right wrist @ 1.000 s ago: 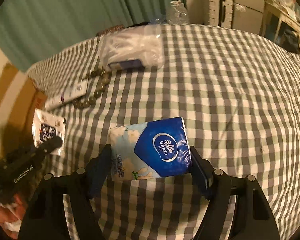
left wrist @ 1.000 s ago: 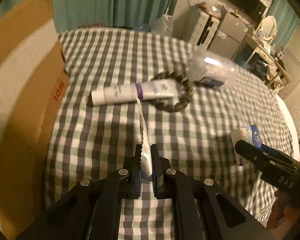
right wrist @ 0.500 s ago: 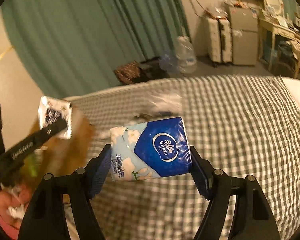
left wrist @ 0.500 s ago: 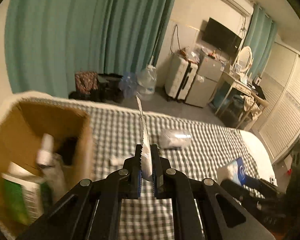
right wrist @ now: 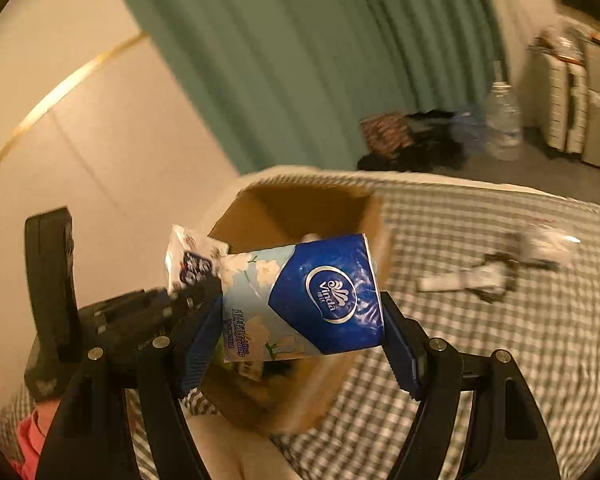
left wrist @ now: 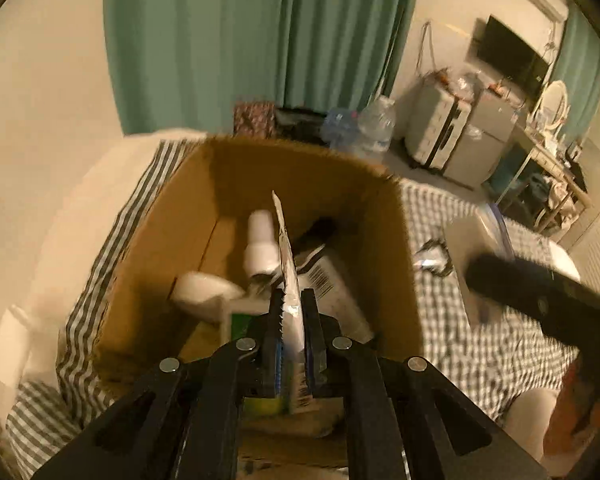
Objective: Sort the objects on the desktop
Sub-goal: 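Carry the snack packet and tissue pack into the cardboard box and open both grippers, then move both grippers back over the items on the bed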
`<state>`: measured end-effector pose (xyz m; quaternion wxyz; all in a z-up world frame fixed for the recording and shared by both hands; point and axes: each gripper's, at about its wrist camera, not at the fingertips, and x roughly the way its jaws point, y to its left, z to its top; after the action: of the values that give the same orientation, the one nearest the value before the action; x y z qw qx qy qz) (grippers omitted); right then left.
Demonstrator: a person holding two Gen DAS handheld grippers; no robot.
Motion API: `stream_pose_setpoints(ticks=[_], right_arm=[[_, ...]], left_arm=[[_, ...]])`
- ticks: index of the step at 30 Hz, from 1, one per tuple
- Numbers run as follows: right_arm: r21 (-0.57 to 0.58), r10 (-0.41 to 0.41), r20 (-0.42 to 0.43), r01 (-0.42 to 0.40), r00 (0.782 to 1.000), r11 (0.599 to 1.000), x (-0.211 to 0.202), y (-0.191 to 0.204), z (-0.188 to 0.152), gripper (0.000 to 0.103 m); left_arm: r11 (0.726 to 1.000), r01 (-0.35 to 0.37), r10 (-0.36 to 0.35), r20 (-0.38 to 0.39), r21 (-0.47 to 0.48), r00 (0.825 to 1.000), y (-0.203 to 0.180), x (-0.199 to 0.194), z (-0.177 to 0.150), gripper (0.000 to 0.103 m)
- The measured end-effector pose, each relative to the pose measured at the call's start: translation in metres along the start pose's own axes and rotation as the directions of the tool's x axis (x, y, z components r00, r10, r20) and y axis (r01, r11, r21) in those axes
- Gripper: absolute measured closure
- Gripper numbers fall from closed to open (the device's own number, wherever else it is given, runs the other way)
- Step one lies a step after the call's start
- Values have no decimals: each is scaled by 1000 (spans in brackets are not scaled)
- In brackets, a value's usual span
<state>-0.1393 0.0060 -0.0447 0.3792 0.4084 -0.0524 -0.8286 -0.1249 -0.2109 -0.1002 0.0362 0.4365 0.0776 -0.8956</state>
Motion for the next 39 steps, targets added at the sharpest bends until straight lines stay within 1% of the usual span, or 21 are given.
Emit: stream_pose_setpoints(ticks=[1,2,3,4,5,6,7,8,11,14,16,18,21,22,24,25,26,29,32,36,39], right_arm=[[5,3,-11,-3,1000,1000,10,4,3,29],[16,12,-21,-11,1000,1000,18,7,5,28],[31,30,-23,-29,999,999,25,8,8,28],[45,59,-14,-58,998,997,28,8,12,27],[63,91,6,-92,996,994,29,7,17,24],[75,97,22,-99,995,992,26,9,16,19],[88,92,44,-96,995,991,25,4,20,16],[96,83,66,-90,994,991,21,2,23,14],[89,45,127,-56,991,994,6,-5,28,14],[97,-4,150,-11,989,995,-10,-17,25,14],[114,-37,168,18,985,993,-24,-31,18,14],[135,-94,182,70,979,988,-39,-47,11,14],[163,-206,185,176,961,971,-63,-72,-7,14],[174,-230,180,199,956,964,-70,-80,-13,14],[196,-245,175,210,954,958,-88,-98,-25,14],[206,-260,182,221,949,953,-94,-105,-32,13],[217,-290,191,248,938,944,-102,-114,-40,12],[227,-362,185,319,914,920,-116,-128,-54,11],[240,-412,171,368,895,898,-126,-147,-65,11],[304,-428,177,364,886,880,-126,-180,-81,11],[346,-434,142,367,890,864,-117,-205,-95,11]], left_arm=[[1000,-6,6,-7,3,1000,2,4,-1,93],[1000,-10,10,-19,13,1000,4,10,-3,88],[1000,-8,9,-28,23,1000,5,13,-3,67],[999,-17,18,-36,29,999,7,16,-4,32],[999,-45,46,-33,28,998,10,16,-8,19],[998,-61,62,-17,22,998,11,15,-9,13],[998,-66,66,3,10,998,12,12,-11,13],[999,-52,53,10,-9,999,15,9,-11,13],[999,-36,36,-6,-36,999,14,7,-8,12],[999,-44,44,8,-29,999,4,-1,-9,11],[999,-37,37,26,-12,999,-7,-6,-10,7],[1000,-27,27,40,11,999,-24,-10,-9,6],[999,-18,16,54,39,998,-57,-15,-12,6],[999,-7,4,63,43,998,-66,-16,-14,5],[998,20,-24,79,55,997,-90,-17,-19,5],[997,33,-39,84,67,996,-103,-16,-22,4],[996,40,-47,85,79,995,-115,-15,-24,4],[988,53,-65,80,147,995,-154,-8,-32,2],[967,40,-58,66,250,996,-192,6,-41,1],[950,45,-55,25,310,998,-224,36,-46,0],[937,37,-38,-5,347,999,-238,66,-44,0]])
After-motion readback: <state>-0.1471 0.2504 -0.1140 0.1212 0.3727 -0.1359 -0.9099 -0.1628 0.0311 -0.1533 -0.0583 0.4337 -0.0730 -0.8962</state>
